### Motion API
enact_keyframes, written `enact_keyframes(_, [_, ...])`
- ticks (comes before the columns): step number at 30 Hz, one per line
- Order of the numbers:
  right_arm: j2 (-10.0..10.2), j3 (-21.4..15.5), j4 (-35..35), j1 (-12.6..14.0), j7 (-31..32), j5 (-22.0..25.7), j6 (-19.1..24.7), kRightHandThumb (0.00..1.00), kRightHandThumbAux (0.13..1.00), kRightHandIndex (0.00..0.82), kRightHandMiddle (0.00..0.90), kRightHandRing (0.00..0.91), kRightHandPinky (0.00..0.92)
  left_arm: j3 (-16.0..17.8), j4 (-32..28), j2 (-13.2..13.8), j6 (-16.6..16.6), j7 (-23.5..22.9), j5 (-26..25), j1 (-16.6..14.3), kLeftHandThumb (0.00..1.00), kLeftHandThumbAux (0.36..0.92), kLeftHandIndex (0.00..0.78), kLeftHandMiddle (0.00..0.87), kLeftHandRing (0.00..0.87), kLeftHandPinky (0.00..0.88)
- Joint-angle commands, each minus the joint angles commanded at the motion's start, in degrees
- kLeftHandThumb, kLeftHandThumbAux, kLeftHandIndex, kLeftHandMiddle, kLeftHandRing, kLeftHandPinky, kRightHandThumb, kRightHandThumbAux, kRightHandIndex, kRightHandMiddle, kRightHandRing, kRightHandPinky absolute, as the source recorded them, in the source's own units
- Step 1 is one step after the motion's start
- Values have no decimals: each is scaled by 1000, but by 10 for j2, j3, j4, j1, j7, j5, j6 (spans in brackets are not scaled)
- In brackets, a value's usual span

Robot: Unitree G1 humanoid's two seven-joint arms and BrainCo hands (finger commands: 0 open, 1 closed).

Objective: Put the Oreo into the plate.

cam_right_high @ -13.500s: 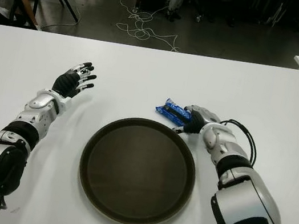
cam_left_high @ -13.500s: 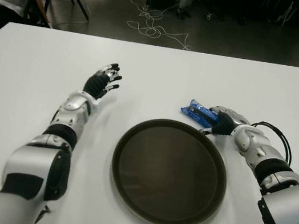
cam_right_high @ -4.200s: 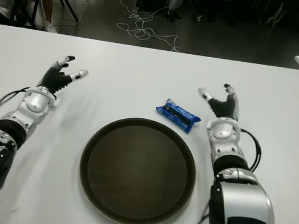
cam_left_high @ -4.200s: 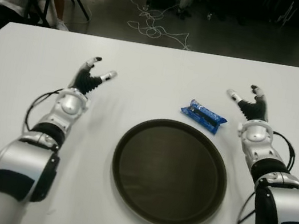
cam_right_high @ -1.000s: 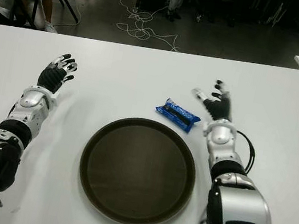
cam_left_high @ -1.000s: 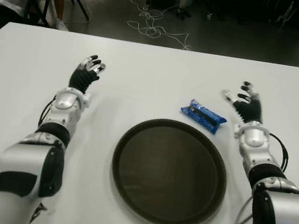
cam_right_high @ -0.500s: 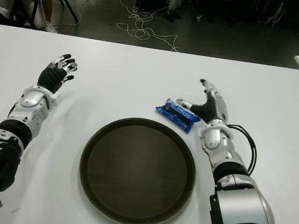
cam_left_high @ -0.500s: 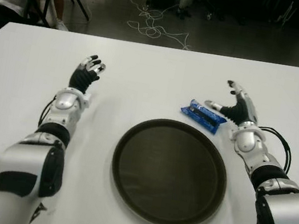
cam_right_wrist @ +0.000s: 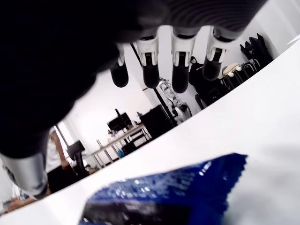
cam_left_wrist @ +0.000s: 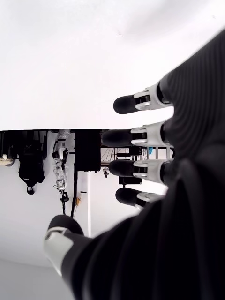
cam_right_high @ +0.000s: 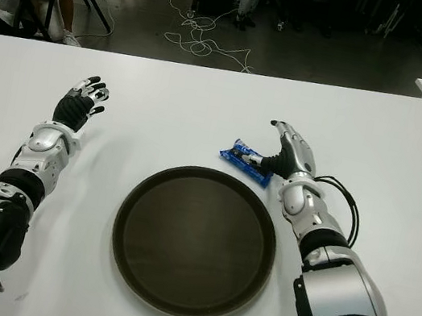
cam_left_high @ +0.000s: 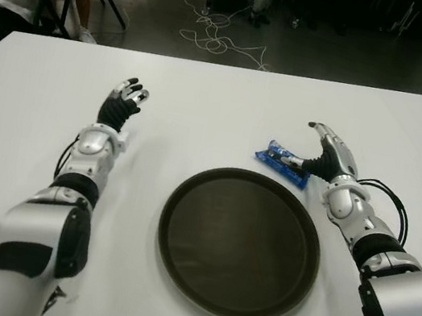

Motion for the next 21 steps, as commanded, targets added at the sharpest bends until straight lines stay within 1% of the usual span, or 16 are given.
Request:
enact_keyframes(5, [0, 21, 1, -3, -2, -17, 16, 25, 558, 2, 59, 67, 58, -3, 0, -1, -1, 4, 3, 1, 170, 564, 49, 126, 106, 93])
enact_keyframes(14, [2, 43, 2, -4, -5, -33, 32, 26, 544, 0, 28, 43, 50, -5, -2, -2, 0, 10, 4, 0, 162, 565, 49, 121, 101, 87])
enact_keyframes(21, [1, 54, 1, -3, -2, -41, 27, 20, 537, 0, 67, 84, 78, -7, -2, -1, 1, 8, 5, 1, 159, 562, 43, 114, 95, 86])
